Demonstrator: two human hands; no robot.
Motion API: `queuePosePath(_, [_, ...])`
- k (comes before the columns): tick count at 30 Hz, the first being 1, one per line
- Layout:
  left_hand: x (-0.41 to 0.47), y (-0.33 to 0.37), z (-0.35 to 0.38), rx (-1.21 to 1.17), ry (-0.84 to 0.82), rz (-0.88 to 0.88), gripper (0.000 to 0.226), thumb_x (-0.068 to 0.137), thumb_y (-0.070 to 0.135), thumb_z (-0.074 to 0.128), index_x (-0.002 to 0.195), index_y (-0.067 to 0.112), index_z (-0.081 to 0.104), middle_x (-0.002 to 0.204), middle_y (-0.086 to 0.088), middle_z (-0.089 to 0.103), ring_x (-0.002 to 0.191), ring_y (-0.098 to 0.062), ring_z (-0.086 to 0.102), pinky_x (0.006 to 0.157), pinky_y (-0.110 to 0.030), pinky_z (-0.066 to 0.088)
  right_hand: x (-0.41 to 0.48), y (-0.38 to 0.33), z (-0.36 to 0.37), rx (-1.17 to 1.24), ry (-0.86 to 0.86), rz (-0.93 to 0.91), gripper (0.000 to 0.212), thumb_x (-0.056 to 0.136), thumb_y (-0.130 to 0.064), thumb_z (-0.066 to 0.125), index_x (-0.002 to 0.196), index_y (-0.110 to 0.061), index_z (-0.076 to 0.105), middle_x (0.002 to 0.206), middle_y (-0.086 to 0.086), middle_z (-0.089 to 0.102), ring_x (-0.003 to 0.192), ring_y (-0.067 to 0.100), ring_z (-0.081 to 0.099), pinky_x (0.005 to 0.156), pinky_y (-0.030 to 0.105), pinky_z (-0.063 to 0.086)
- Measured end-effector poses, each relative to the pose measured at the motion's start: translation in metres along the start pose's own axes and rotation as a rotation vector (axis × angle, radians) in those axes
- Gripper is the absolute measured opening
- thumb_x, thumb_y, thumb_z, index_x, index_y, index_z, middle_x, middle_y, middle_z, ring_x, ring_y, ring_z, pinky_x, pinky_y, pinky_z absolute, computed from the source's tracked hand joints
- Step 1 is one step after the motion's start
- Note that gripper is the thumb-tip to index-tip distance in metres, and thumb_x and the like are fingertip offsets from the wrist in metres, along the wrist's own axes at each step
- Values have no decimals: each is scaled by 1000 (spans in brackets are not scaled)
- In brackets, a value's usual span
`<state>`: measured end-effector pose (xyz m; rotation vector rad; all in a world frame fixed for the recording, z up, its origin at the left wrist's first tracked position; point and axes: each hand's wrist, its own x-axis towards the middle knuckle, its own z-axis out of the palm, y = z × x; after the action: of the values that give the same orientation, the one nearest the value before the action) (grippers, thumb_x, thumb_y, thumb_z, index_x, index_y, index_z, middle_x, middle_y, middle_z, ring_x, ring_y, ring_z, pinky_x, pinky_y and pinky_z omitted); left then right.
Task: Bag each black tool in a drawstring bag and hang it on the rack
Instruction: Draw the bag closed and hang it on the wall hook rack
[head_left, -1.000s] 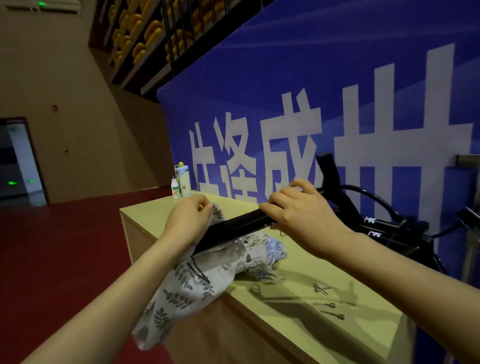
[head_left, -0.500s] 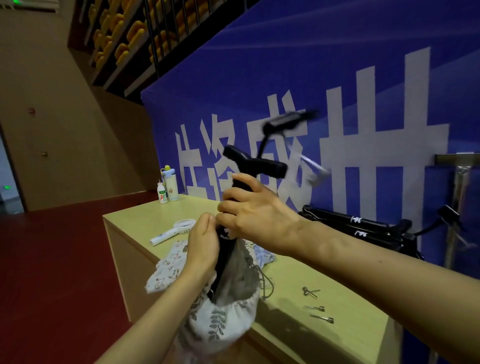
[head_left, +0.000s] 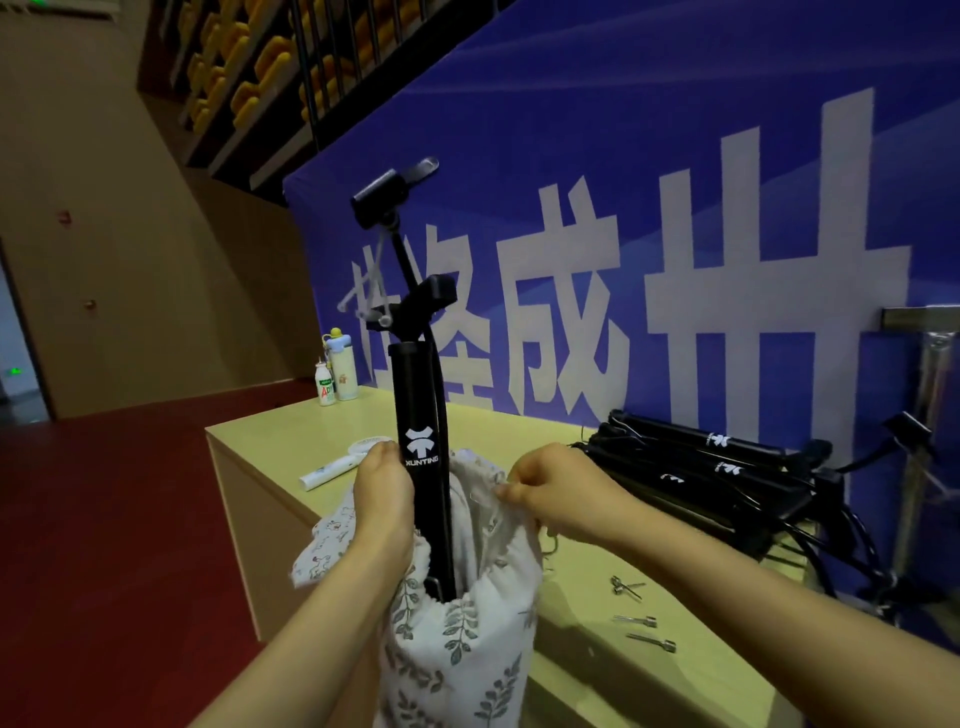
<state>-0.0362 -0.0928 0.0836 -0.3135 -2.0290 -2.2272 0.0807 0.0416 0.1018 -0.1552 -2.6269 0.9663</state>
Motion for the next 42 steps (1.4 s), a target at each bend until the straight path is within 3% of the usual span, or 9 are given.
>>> queuePosePath(6, [-5, 17, 7, 37, 48, 14, 32, 93, 9, 31, 62, 12, 39, 67, -10, 43, 77, -24, 40, 67, -33, 30, 15, -19, -9, 1032, 46, 243, 12, 94, -8, 50, 95, 0, 60, 71, 14, 47, 55, 15, 42, 47, 22, 41])
queuePosePath(9, [-13, 19, 11, 25, 20, -63, 36, 98, 17, 33, 63, 18, 41, 79, -10, 51, 74, -24, 48, 68, -31, 40, 19, -31, -7, 1230, 103, 321, 19, 94, -7, 51, 86, 4, 63, 72, 15, 55, 64, 20, 51, 69, 34, 51])
queuePosePath(12, [-11, 9, 5, 70, -40, 5, 29, 88, 28, 41, 69, 6, 48, 74, -13, 51, 71, -31, 54, 68, -41, 47, 18, -33, -9, 1182, 91, 313, 19, 94, -10, 53, 90, 5, 64, 91, 23, 60, 83, 29, 56, 98, 48, 46])
queuePosePath(17, [-6, 25, -4, 44, -98, 22, 26, 93, 22, 39, 69, 19, 48, 76, -10, 50, 73, -28, 50, 79, -47, 43, 14, -39, -22, 1013, 132, 188, 16, 90, -15, 59, 76, -8, 64, 75, 10, 64, 66, 19, 60, 59, 25, 52])
queuePosePath(23, [-26, 42, -7, 15, -206, -6, 34, 98, 16, 38, 69, 6, 54, 61, -9, 56, 51, -16, 52, 52, -26, 41, 3, -51, -36, 1019, 165, 111, 9, 88, -13, 60, 81, -10, 65, 70, 1, 60, 67, 12, 56, 59, 22, 46])
queuePosePath(28, [-50, 87, 2, 47, -156, 106, 26, 93, 21, 37, 72, 11, 50, 75, -12, 46, 70, -24, 44, 68, -35, 35, -18, -67, -67, 1122, 208, 97, 12, 87, -13, 61, 77, -7, 63, 78, 7, 61, 73, 20, 60, 67, 30, 53])
queuePosePath(32, [-85, 130, 23, 40, -156, 278, 44, 100, 45, 25, 74, 17, 45, 66, -1, 36, 64, -19, 38, 66, -31, 33, -49, -81, -110, 1106, 242, -15, 27, 94, -16, 52, 68, -9, 58, 53, 2, 59, 45, 12, 60, 46, 20, 51])
queuePosePath(38, [-144, 185, 83, -115, -369, 354, 64, 84, 76, 16, 55, 21, 33, 59, 1, 35, 61, -17, 41, 70, -30, 37, -99, -76, -184, 1018, 530, -96, 29, 92, -14, 56, 64, -7, 60, 71, 11, 58, 74, 24, 58, 90, 43, 50])
queuePosePath(42, [-186, 201, 132, -140, -607, 415, 64, 73, 83, 24, 51, 23, 32, 56, 1, 36, 64, -22, 41, 76, -36, 37, -144, -55, -235, 802, 785, -174, 33, 88, -15, 62, 55, -12, 66, 70, 12, 59, 72, 26, 55, 82, 44, 50])
